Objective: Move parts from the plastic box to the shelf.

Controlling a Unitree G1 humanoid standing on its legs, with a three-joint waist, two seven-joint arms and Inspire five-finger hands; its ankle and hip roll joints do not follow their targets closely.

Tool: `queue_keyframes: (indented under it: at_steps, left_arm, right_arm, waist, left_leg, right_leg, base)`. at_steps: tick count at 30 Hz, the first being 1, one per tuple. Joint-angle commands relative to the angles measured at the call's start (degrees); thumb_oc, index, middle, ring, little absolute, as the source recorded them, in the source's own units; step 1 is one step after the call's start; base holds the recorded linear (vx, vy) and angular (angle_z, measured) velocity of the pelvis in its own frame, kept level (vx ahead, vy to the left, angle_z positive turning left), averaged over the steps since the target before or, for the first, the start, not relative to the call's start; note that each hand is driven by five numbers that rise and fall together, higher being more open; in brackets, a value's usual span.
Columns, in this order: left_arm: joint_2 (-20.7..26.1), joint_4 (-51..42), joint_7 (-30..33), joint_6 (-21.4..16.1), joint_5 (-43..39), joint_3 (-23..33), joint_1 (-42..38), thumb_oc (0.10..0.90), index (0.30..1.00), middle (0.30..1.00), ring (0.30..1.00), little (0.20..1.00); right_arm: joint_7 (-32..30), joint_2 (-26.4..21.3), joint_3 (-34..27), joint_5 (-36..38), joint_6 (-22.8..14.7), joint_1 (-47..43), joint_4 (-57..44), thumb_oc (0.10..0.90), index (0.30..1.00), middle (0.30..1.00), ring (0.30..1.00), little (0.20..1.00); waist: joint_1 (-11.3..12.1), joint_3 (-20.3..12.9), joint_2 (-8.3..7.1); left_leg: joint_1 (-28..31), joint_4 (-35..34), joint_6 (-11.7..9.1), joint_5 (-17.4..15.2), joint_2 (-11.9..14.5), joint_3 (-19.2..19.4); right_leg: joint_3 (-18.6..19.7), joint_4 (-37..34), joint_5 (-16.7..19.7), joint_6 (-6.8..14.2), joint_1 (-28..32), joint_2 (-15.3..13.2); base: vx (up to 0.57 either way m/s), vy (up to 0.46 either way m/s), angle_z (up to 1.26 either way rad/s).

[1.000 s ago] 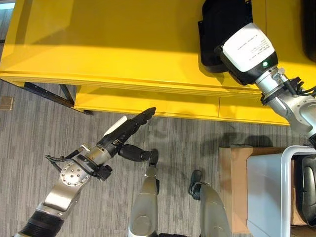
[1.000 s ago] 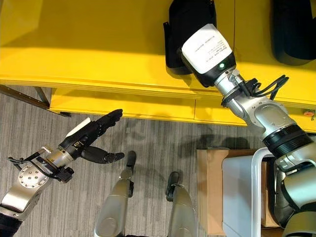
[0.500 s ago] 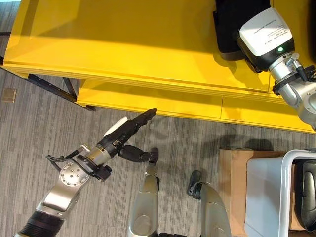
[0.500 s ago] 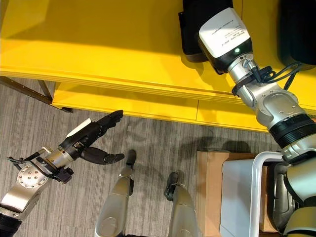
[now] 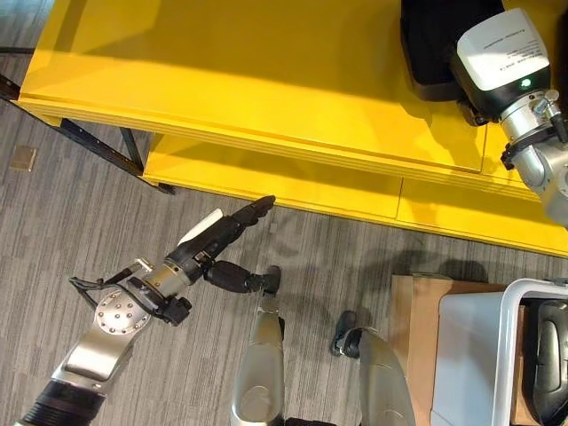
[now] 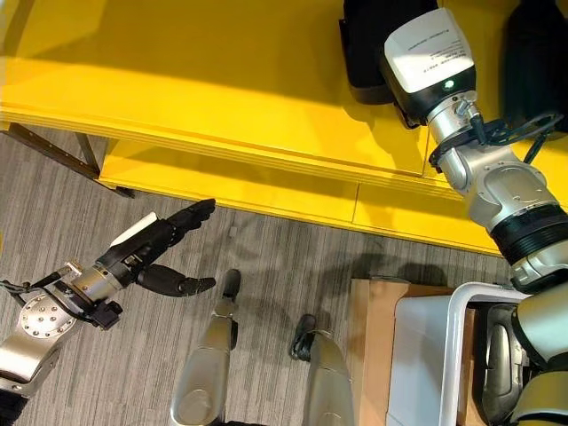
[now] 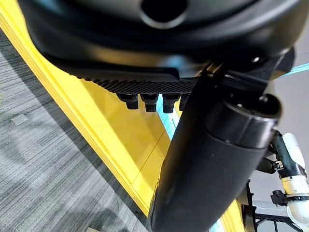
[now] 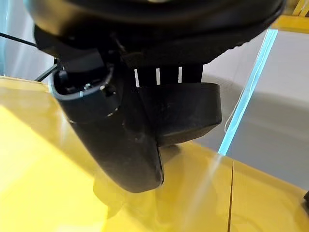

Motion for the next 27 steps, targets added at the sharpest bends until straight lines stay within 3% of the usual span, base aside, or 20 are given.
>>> queue_keyframes:
  at_steps: [1, 5, 6, 12, 21, 27]
  left_arm:
    - [-0.7, -5.1, -0.7, -5.1, -0.6, 3.0, -0.5, 0.900, 1.000, 1.000, 1.000, 1.000]
    - [-0.4, -4.7, 0.1, -4.6, -1.4, 2.5, -1.2, 0.900, 1.000, 1.000, 1.000, 1.000]
    - [-0.4, -4.6, 0.0, -4.5, -1.4, 2.5, -1.2, 0.900, 1.000, 1.000, 1.000, 1.000]
    - [-0.7, -4.5, 0.2, -3.7, -1.5, 1.7, -2.2, 0.900, 1.000, 1.000, 1.000, 1.000]
    - [-2.4, -5.0, 0.6, -4.1, -1.5, 1.1, -3.5, 0.900, 1.000, 1.000, 1.000, 1.000]
    - [-4.0, -5.7, 0.3, -4.0, -1.9, 0.4, -3.6, 0.900, 1.000, 1.000, 1.000, 1.000]
  right_arm:
    - [-2.8, -3.4, -3.3, 1.8, 1.8, -11.3, -0.7, 0.400, 0.300, 0.300, 0.300, 0.300]
    - [-3.6, -2.3, -2.5, 1.7, 3.1, -12.4, 0.9, 0.400, 0.300, 0.300, 0.300, 0.300]
    - [-3.4, -2.4, -2.7, 2.4, 3.5, -12.3, 0.9, 0.400, 0.300, 0.300, 0.300, 0.300]
    - [-4.4, -1.1, -4.1, 4.1, 6.0, -11.7, 2.4, 0.400, 0.300, 0.300, 0.300, 0.300]
    - [-4.0, 2.9, -6.8, 7.5, 12.2, -11.5, 3.0, 0.400, 0.300, 0.300, 0.300, 0.300]
    - [-3.1, 5.2, -7.4, 5.4, 14.5, -12.6, 3.9, 0.400, 0.300, 0.300, 0.300, 0.300]
  waist:
    - [-0.1, -2.5, -0.07]
    - [0.0, -2.6, 0.63]
    - [-0.1, -2.8, 0.53]
    - [0.1, -2.5, 0.93]
    - [0.3, -1.1, 2.56]
    - [0.3, -0.6, 3.71]
  left_leg:
    - [4.5, 10.4, -2.8, -11.5, 7.2, -0.7]
    - [4.1, 9.0, -2.7, -9.5, 7.7, -0.5]
    - [4.7, 8.9, -3.0, -10.5, 7.5, -0.8]
    - [3.6, 8.6, -2.8, -9.0, 7.6, -0.7]
    - [2.1, 8.5, -2.4, -8.8, 6.4, -0.9]
    - [1.9, 7.9, -2.3, -8.8, 5.7, -0.7]
  right_leg:
    - [2.6, 0.0, -1.2, 0.9, 1.5, 0.8]
    - [2.5, 1.4, -0.8, 0.5, 0.2, 0.3]
    - [3.1, 1.9, -2.1, 1.0, 0.5, 0.2]
    - [2.6, 2.7, -1.3, 0.7, -0.7, -0.2]
    - [3.0, 4.0, -1.4, 1.0, -2.7, -1.3]
    - [3.3, 4.3, -1.4, 1.2, -3.8, -1.9]
  base:
    - [0.04, 0.012, 0.05]
    - [0.04, 0.026, 0.08]
    - [0.13, 0.005, 0.04]
    - [0.00, 0.009, 0.06]
    - [-0.01, 0.029, 0.01]
    - [-0.02, 0.044, 0.02]
